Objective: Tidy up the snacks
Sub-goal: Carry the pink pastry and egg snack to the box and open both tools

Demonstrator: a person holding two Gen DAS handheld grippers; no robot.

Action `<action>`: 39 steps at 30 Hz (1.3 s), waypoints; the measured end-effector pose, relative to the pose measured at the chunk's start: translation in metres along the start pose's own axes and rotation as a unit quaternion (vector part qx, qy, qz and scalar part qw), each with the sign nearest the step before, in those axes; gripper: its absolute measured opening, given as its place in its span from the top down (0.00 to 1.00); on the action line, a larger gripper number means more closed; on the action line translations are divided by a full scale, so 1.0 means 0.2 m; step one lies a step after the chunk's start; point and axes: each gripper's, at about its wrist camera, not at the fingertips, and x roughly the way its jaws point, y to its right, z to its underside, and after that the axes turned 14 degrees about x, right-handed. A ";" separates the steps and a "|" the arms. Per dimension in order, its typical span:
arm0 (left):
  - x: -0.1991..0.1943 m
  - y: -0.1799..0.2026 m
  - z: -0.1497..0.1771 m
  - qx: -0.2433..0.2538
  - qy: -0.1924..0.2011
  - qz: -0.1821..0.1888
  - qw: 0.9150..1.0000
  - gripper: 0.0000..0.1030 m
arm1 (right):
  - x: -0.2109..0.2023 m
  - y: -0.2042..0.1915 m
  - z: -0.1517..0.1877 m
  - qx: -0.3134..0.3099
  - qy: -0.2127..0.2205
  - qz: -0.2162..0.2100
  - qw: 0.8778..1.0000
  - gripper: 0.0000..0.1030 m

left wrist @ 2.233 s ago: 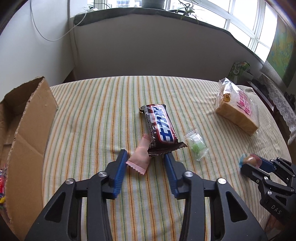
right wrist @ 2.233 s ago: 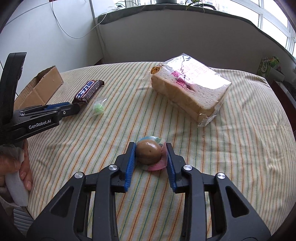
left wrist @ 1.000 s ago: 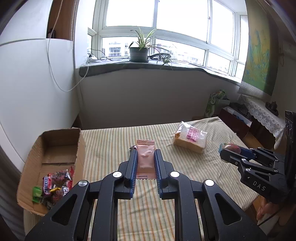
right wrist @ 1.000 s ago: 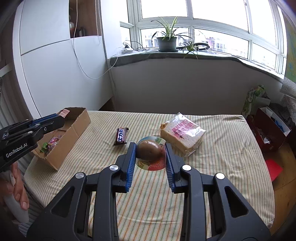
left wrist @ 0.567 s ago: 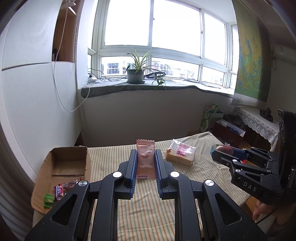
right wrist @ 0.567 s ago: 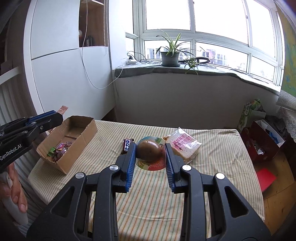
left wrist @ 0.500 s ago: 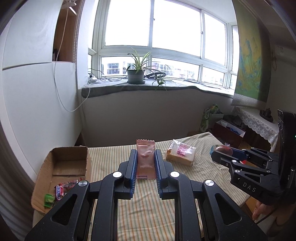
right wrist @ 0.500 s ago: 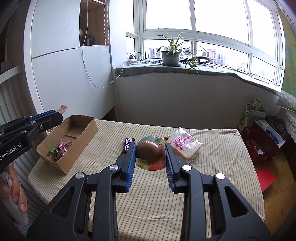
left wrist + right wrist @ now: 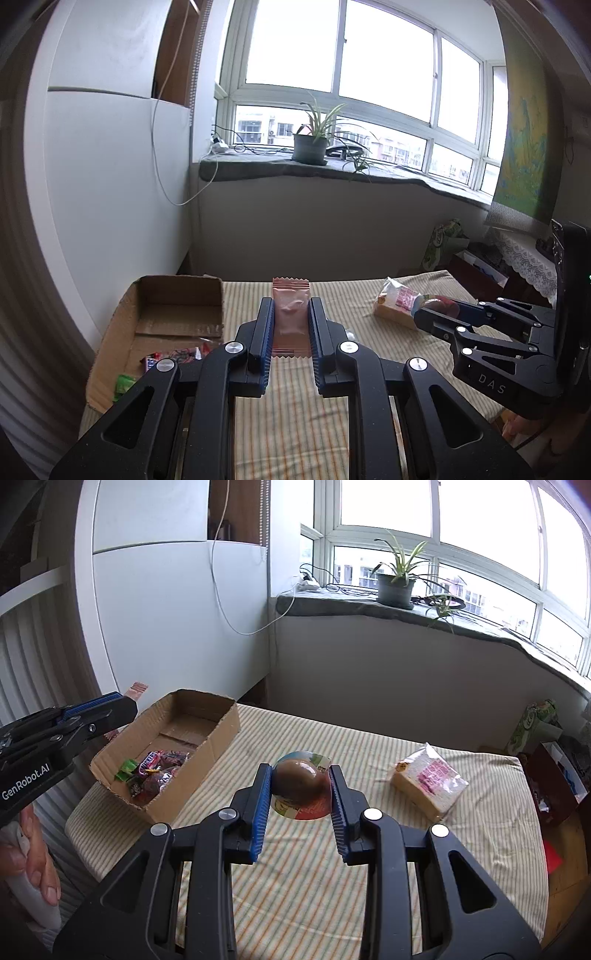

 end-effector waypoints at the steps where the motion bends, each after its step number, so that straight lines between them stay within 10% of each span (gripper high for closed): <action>1: -0.01 -0.05 0.02 -0.006 -0.002 -0.005 1.000 0.84 | 0.03 -0.06 0.00 -0.008 -0.004 -0.008 1.000 0.70; 13: -0.13 -0.51 0.22 -0.059 -0.021 -0.083 0.995 0.84 | 0.25 -0.65 0.00 -0.072 -0.028 -0.096 0.992 0.70; 29: 0.20 -0.67 0.38 -0.090 -0.082 -0.060 0.991 0.82 | 0.72 -0.71 0.12 -0.072 -0.108 -0.112 0.985 0.61; 34: 0.20 -0.75 0.42 -0.123 -0.076 -0.078 0.986 0.32 | 0.75 -0.68 0.14 -0.060 -0.105 -0.110 0.987 0.45; 39: 0.17 -0.79 0.43 -0.132 -0.071 -0.087 0.985 0.31 | 0.71 -0.71 0.15 -0.070 -0.096 -0.108 0.987 0.44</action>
